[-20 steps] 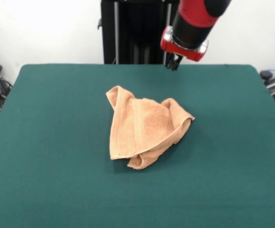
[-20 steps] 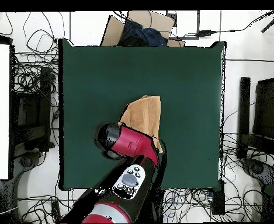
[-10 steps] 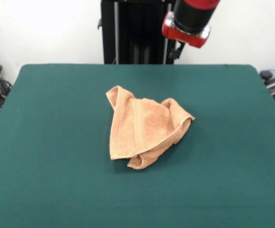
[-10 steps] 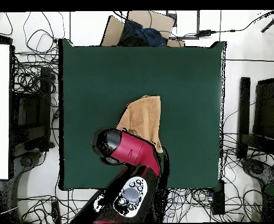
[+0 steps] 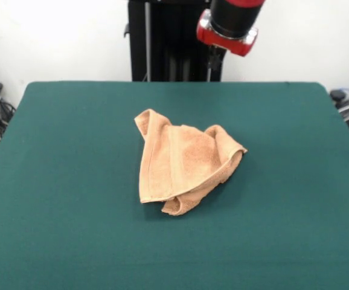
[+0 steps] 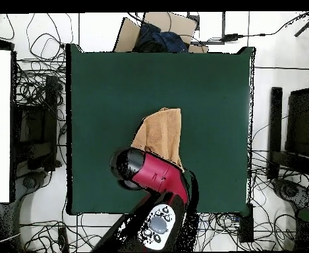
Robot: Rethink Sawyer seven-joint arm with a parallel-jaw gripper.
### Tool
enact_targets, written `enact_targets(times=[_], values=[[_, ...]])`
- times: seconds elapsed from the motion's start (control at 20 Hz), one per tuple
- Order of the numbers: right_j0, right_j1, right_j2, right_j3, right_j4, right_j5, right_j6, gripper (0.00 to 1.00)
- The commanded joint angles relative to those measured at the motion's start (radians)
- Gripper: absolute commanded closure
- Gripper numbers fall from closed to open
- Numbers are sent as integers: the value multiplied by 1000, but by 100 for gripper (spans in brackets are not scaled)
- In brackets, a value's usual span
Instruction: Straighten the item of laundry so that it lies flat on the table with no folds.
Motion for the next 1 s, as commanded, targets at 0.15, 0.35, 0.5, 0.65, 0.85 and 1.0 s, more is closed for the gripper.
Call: enact_targets(times=[0.15, 0.35, 0.5, 0.65, 0.85, 1.0], values=[[-75, 101, 145, -45, 1, -15, 145, 100], [-84, 120, 155, -71, 1, -18, 150, 100], [-84, 126, 155, -69, 4, -23, 159, 100], [-92, 137, 161, -81, 7, -19, 158, 100], [-89, 139, 161, -85, 11, -19, 161, 100], [-85, 148, 154, -103, 11, -4, 171, 100]])
